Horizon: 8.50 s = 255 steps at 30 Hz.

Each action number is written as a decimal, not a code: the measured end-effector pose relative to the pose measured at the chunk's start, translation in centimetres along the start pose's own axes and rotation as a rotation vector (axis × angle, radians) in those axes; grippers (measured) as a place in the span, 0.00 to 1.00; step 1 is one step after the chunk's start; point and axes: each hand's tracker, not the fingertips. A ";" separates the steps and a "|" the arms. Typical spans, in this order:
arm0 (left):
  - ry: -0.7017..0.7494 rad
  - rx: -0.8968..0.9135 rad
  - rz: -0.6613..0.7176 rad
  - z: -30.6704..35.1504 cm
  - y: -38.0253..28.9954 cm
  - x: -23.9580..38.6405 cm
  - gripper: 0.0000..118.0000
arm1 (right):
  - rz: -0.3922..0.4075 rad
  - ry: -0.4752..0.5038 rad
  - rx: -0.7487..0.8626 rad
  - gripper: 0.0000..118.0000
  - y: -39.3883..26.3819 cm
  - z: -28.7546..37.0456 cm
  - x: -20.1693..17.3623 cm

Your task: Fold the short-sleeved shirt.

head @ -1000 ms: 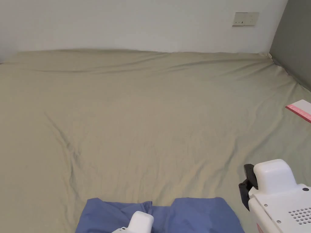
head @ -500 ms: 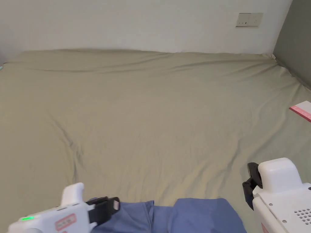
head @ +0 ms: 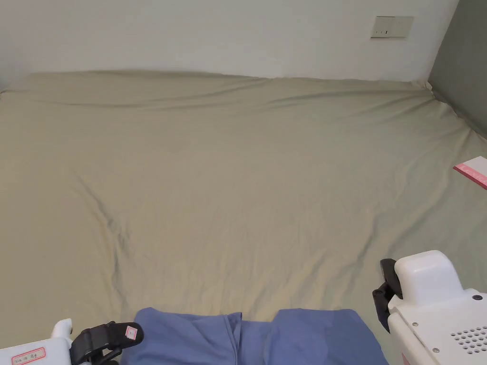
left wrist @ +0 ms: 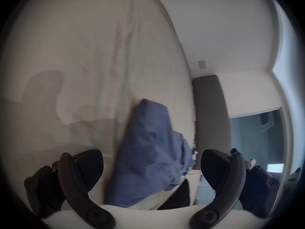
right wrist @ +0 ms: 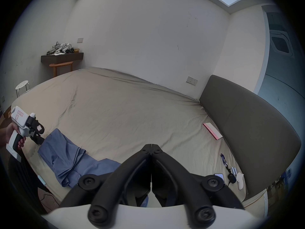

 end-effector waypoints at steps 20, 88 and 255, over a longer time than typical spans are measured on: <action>0.468 0.070 -0.475 -1.8 -2.7 15.4 0.12 | 0.031 0.016 0.006 0.02 0.7 0.3 -0.8; 0.667 0.083 -0.983 -16.7 -13.5 21.1 0.00 | 0.025 0.039 -0.035 0.02 -0.6 0.0 -0.8; 0.584 1.082 -1.240 -4.2 -24.3 30.3 0.00 | -0.003 -0.097 0.457 0.02 10.0 8.1 -5.8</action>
